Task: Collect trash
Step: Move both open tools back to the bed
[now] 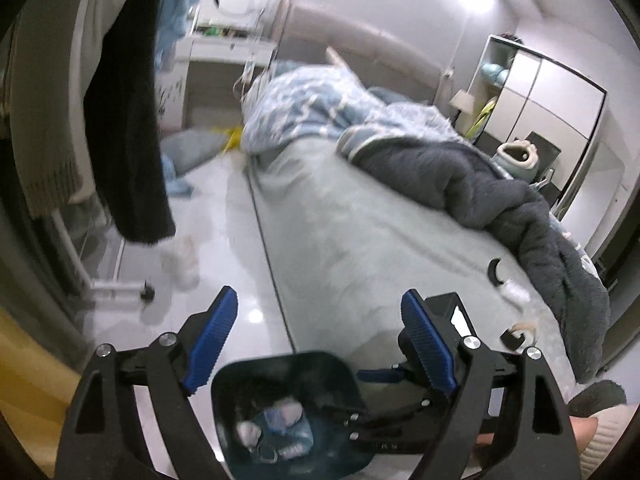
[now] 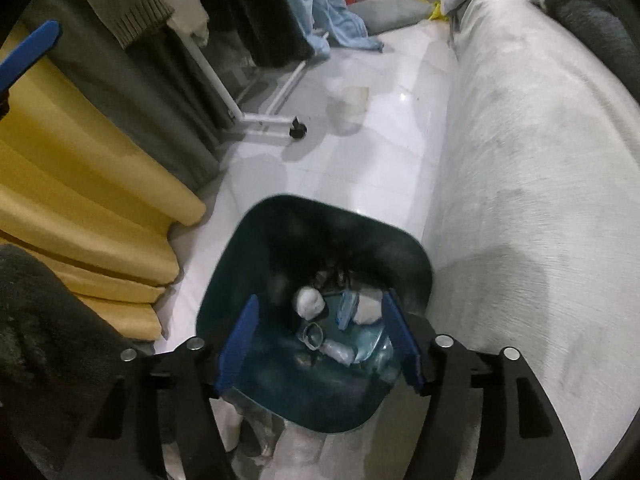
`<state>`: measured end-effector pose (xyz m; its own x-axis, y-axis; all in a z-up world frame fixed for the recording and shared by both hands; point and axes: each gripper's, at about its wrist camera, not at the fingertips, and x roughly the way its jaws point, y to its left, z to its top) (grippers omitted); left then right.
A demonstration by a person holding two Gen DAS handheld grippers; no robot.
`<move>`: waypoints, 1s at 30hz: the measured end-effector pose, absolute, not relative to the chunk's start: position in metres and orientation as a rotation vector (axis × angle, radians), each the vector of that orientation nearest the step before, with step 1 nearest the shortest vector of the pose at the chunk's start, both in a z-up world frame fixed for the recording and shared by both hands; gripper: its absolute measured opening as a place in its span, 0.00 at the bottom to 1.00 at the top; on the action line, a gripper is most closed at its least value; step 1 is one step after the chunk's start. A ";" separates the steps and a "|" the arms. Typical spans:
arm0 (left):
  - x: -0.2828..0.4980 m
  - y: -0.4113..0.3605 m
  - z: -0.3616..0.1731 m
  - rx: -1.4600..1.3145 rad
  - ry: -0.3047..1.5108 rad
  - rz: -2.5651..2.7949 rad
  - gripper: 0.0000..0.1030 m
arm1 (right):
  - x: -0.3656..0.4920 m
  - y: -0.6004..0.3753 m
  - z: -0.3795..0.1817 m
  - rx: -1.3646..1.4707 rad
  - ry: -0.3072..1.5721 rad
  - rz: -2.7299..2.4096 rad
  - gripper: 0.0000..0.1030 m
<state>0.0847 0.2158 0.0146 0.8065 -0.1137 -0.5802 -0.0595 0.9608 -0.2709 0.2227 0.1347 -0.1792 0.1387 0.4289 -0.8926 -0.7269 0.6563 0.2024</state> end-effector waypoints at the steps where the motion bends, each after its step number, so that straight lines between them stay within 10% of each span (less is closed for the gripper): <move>1: 0.083 0.213 0.017 -0.276 0.621 -0.033 0.84 | 0.222 0.132 -0.174 -0.300 1.148 0.858 0.69; 30: 0.103 0.100 0.045 -0.147 0.526 -0.137 0.94 | 0.227 -0.034 -0.062 -0.148 0.779 0.742 0.83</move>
